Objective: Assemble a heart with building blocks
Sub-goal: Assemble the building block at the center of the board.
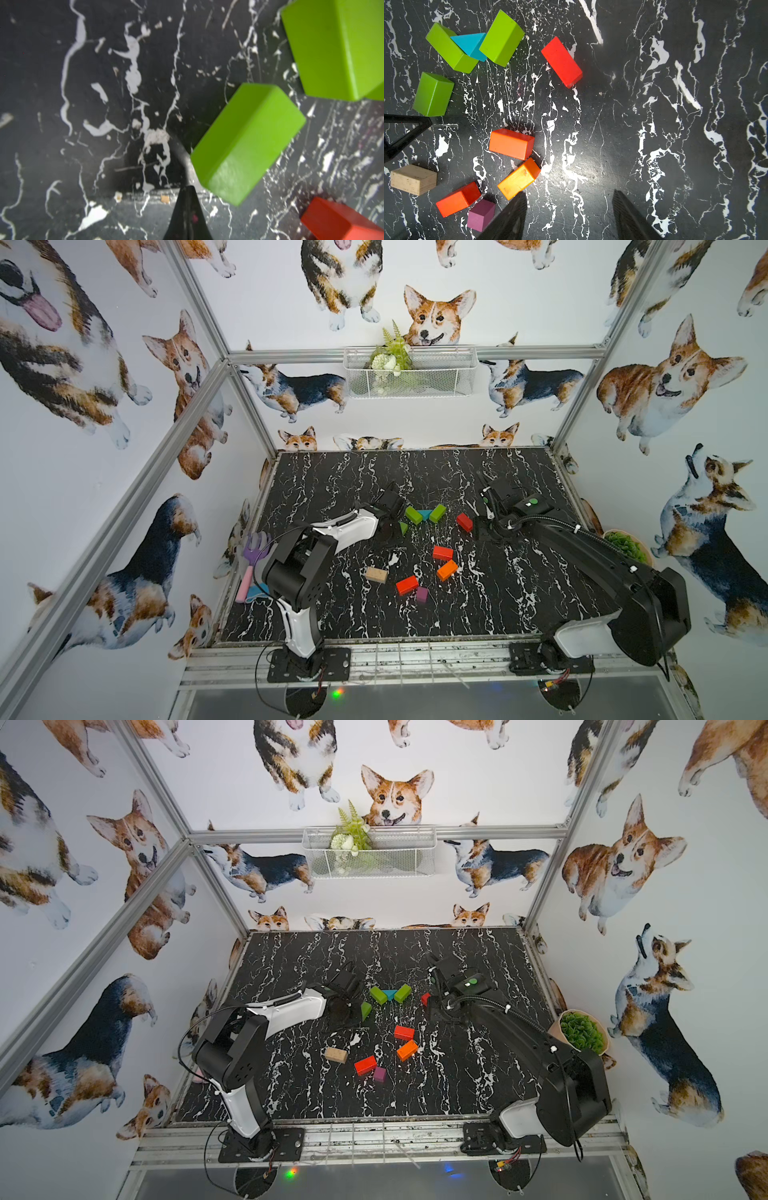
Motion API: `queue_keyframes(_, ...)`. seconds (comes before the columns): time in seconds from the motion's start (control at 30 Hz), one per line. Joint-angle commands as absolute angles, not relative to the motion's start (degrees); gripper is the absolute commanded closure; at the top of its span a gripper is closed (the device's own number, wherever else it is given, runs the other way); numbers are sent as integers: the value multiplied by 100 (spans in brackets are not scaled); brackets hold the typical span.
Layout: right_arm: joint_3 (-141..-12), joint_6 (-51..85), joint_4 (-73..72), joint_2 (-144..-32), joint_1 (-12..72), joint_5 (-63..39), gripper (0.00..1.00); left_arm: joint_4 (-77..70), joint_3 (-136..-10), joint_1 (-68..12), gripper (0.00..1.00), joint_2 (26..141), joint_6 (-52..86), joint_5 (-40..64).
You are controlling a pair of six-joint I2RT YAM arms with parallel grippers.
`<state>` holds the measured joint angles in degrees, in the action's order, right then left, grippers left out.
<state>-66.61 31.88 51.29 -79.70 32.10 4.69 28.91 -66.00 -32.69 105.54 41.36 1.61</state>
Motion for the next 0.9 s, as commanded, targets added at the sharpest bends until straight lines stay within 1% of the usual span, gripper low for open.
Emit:
queue_keyframes(0.0, -6679, 3223, 5199, -7961, 3199, 513, 32, 2909, -6740, -3206, 98, 10686, 4175, 39)
queue_keyframes(0.5, -6614, 3244, 5238, -7929, 3199, 534, 32, 2689, -7047, -3083, 89, 10975, 4105, 271)
queue_keyframes(0.63, -6575, 3261, 5223, -7911, 3199, 532, 32, 2706, -7110, -3028, 82, 10964, 4104, 257)
queue_keyframes(0.73, -6564, 3269, 5228, -7901, 3199, 526, 33, 2872, -7110, -3018, 81, 10900, 4119, 213)
queue_keyframes(0.8, -6565, 3269, 5239, -7888, 3199, 540, 33, 2805, -6752, -3015, 75, 10630, 4262, 203)
queue_keyframes(0.87, -6524, 3261, 5191, -7866, 3199, 543, 32, 2604, -6418, -3031, 72, 10349, 4359, 392)
